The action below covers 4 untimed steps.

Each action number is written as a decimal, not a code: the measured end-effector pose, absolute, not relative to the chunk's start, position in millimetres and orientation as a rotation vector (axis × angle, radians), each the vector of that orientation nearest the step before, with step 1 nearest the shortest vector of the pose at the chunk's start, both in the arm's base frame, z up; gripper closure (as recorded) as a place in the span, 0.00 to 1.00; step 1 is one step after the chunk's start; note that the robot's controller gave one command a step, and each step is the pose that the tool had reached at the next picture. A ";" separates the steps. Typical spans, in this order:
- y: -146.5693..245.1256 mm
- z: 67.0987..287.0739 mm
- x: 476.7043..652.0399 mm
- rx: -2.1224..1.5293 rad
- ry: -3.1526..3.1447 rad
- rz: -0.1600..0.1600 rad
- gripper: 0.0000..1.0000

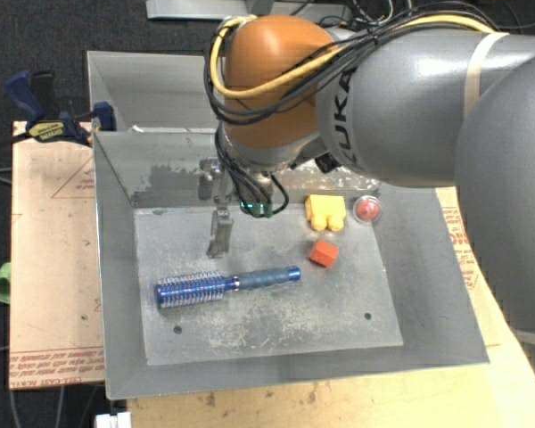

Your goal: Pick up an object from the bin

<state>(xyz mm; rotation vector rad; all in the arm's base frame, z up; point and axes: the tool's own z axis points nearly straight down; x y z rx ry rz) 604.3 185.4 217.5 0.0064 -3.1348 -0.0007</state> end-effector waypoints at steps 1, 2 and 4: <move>186.6 136.9 537.5 0.237 -3.123 0.002 0.00; 184.3 65.5 540.0 0.214 -3.128 0.000 0.00; 189.4 241.4 531.2 0.067 -3.149 -0.006 1.00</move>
Offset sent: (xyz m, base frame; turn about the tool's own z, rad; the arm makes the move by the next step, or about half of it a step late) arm -0.0637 0.0009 -0.0764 -0.1463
